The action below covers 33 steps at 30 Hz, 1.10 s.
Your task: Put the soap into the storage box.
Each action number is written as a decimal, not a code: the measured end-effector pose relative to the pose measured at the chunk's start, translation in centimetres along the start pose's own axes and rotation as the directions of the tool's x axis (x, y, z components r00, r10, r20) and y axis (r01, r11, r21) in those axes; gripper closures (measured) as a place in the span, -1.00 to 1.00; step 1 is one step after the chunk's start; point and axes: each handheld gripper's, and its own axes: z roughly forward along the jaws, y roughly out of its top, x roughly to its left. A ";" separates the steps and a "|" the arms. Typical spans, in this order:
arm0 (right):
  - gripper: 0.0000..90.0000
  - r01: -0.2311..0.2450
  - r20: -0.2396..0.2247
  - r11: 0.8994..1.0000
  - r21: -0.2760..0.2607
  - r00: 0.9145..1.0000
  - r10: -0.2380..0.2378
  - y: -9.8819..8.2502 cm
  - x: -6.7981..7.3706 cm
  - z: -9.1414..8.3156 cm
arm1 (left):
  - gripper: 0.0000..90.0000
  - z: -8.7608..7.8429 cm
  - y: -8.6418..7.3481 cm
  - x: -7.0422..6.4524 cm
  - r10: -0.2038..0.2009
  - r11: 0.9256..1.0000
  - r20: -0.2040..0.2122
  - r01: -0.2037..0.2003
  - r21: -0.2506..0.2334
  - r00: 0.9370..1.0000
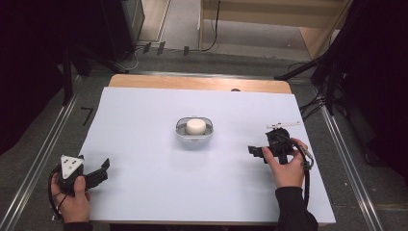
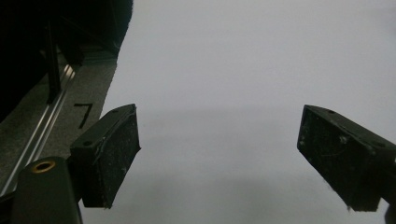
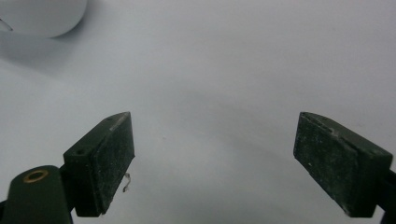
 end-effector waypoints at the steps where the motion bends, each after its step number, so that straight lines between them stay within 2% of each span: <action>1: -0.71 -0.004 0.003 1.000 -0.002 1.000 0.004 -0.3 -0.2 -0.1 | -0.69 0.0 0.0 0.0 0.000 1.000 0.000 0.000 0.000 1.000; 5: -0.71 -0.020 -0.001 1.000 -0.017 1.000 0.020 -1.5 -1.0 -0.3 | -0.69 0.0 0.0 0.0 -0.003 1.000 0.002 0.003 -0.001 1.000; 13: -0.71 -0.051 0.020 0.999 -0.019 0.998 0.051 -3.8 -2.5 -0.8 | -0.69 0.0 0.0 0.0 -0.001 1.000 0.001 0.001 0.000 1.000; 21: -0.71 -0.040 0.019 0.999 -0.035 0.999 0.040 -5.9 -3.4 -1.3 | -0.69 0.0 0.0 0.0 0.001 1.000 0.001 -0.001 -0.001 1.000; 33: -0.71 -0.057 0.044 0.995 -0.076 0.997 0.060 -8.6 -5.4 -2.5 | -0.69 0.0 0.0 0.0 0.002 1.000 0.000 -0.002 -0.002 1.000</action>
